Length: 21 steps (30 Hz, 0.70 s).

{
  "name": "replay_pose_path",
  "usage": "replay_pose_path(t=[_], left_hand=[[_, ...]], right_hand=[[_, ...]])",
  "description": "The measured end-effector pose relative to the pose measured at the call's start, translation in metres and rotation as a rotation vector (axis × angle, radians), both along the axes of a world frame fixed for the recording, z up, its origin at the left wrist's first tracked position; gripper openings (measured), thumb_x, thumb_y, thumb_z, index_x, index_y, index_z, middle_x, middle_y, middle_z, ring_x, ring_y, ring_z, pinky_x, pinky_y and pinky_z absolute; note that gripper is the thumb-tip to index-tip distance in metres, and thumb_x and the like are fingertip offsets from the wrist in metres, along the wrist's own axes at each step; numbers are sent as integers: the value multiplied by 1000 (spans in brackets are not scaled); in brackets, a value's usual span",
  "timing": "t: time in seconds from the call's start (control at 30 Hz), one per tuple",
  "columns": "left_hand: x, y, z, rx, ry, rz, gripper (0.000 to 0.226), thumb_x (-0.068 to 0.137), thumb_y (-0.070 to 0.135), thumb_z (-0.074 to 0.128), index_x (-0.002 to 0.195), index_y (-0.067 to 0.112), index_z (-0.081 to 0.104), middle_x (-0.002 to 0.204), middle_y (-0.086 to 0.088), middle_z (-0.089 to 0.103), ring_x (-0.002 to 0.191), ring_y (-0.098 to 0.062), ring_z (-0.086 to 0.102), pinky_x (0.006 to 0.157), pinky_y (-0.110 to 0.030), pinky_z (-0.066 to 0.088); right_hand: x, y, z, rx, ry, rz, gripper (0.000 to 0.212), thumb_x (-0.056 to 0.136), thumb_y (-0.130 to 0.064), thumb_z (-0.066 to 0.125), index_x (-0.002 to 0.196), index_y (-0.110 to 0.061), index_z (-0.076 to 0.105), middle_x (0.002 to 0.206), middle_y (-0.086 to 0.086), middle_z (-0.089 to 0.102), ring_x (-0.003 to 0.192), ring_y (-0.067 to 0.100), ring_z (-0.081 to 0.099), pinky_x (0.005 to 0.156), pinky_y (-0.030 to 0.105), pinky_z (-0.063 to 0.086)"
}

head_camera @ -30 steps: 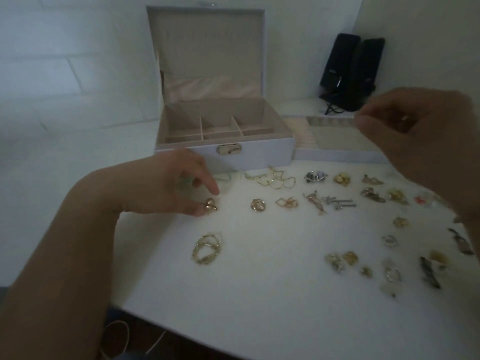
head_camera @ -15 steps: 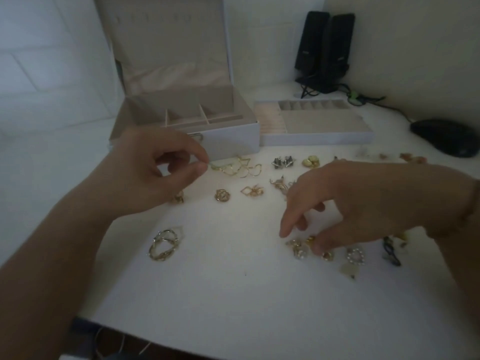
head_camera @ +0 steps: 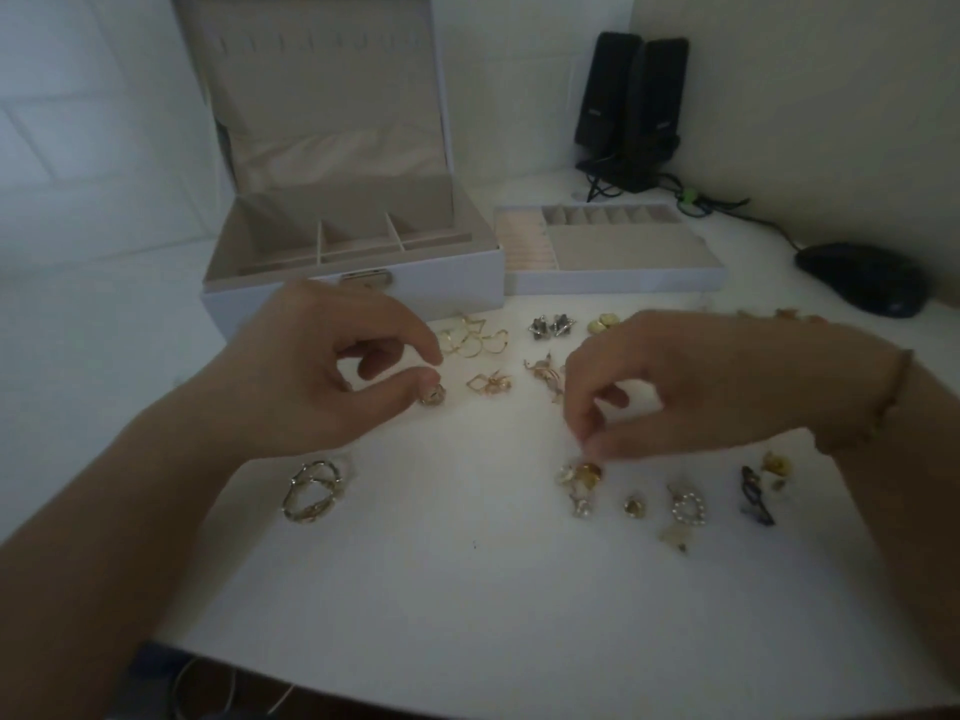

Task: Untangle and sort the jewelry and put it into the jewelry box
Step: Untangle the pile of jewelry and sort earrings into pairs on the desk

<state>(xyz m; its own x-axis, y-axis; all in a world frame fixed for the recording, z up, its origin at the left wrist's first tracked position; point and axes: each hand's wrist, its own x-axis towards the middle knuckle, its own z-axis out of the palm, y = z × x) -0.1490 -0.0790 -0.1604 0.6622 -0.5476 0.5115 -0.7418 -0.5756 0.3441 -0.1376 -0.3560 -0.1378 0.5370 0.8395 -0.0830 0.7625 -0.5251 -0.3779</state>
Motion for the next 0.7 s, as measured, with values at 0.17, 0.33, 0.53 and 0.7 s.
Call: replay_pose_path(t=[0.17, 0.33, 0.53, 0.7], left_hand=[[-12, -24, 4, 263, 2, -135, 23, 86, 45, 64, 103, 30, 71, 74, 16, 57, 68, 0, 57, 59, -22, 48], [-19, -60, 9, 482, 8, -165, 32, 85, 59, 50, 110, 43, 61, 92, 23, 59, 75, 7, 52, 61, -17, 45], [-21, -78, 3, 369, 120, -107, 30, 78, 66, 60, 93, 40, 59, 74, 31, 48, 73, 16, 48, 58, -8, 29], [-17, -68, -2, 334, 197, -146, 24, 77, 60, 64, 90, 40, 61, 83, 21, 58, 76, 2, 55, 63, -11, 39]], right_hand=[[12, -28, 13, 187, -24, -180, 5, 82, -25, 69, 82, -30, 69, 72, -18, 62, 64, 9, 54, 61, 6, 39], [17, -40, 13, 153, 78, -214, 8, 80, -26, 70, 86, -31, 73, 69, -10, 62, 60, 9, 53, 59, 8, 39], [14, -38, 12, 125, 226, -119, 11, 79, -24, 73, 87, -32, 73, 70, -2, 63, 60, 18, 50, 59, 10, 39], [10, -22, 5, 60, 223, -62, 14, 78, -31, 73, 90, -36, 72, 73, -7, 64, 63, 18, 52, 61, 17, 42]])
